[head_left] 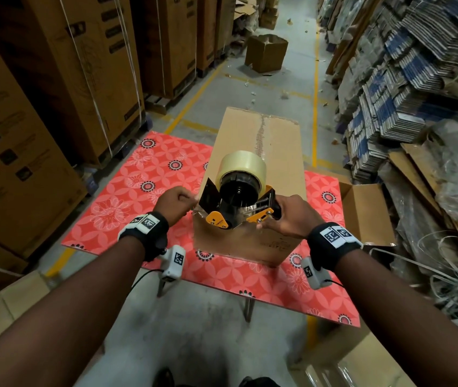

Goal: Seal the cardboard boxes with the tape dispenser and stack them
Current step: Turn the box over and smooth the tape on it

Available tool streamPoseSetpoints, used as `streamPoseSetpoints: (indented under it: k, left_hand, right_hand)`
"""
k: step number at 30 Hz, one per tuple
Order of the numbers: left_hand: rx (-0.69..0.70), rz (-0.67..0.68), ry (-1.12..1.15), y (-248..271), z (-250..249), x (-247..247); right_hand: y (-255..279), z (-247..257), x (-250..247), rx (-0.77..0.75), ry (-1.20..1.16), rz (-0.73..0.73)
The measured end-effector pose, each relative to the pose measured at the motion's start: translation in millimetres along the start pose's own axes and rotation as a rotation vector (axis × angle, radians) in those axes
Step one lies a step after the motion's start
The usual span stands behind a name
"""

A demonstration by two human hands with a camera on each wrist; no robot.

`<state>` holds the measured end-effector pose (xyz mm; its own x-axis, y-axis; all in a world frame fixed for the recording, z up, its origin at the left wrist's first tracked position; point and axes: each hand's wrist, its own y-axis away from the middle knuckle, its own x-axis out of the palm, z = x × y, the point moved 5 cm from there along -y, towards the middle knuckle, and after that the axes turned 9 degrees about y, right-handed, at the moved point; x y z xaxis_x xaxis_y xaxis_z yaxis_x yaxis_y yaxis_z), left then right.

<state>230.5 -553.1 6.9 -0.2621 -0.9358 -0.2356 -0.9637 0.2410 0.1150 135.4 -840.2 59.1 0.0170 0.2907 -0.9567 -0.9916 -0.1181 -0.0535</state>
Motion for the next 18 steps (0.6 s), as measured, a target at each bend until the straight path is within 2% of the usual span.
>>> streamPoseSetpoints:
  k: [3, 11, 18]
  left_hand:
    - [0.011, 0.009, -0.156, -0.5, -5.2, 9.6]
    - [0.005, -0.033, -0.258, 0.1, -5.2, 12.5]
    - [0.033, -0.09, -0.222, 3.7, -6.3, 14.5]
  right_hand:
    - [1.1, -0.1, 1.3, 0.003, 0.01, 0.008]
    - [8.1, -0.6, -8.2, -0.018, 0.094, 0.034]
    - [49.8, -53.7, -26.4, 0.003, 0.129, 0.024]
